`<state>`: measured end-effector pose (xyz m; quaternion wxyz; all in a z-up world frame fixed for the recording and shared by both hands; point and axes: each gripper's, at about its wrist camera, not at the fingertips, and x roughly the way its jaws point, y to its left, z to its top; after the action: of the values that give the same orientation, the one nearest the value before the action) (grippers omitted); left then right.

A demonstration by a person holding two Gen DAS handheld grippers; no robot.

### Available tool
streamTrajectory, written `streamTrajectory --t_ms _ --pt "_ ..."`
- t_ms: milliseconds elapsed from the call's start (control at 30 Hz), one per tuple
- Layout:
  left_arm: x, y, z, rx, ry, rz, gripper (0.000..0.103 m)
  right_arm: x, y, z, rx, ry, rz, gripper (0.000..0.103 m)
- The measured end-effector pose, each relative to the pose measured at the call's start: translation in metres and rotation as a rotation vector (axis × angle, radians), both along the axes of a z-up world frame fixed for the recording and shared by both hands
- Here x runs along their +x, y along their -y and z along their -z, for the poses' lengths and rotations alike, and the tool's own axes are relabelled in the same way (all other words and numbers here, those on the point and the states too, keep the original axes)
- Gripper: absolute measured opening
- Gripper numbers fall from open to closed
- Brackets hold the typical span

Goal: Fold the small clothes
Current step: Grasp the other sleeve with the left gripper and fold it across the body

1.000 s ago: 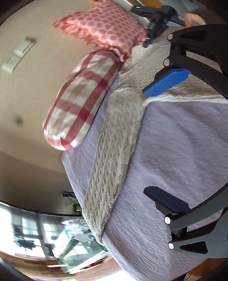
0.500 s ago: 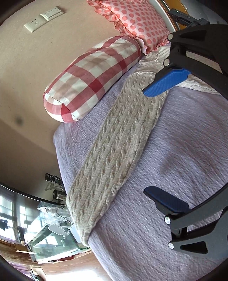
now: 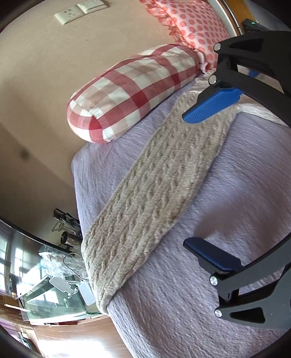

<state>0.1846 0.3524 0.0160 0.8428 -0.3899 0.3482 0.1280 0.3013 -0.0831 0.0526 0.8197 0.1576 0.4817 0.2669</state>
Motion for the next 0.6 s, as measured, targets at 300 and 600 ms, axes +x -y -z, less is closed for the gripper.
streamTrajectory --t_ms 300,600 --pt "0.021 -0.078 0.002 -0.122 -0.022 -0.19 0.076 -0.04 0.063 -0.036 0.128 0.018 0.015 0.08" --pt "0.03 -0.096 -0.023 0.015 -0.108 -0.262 0.007 -0.064 0.151 -0.061 0.108 0.14 0.123 0.082"
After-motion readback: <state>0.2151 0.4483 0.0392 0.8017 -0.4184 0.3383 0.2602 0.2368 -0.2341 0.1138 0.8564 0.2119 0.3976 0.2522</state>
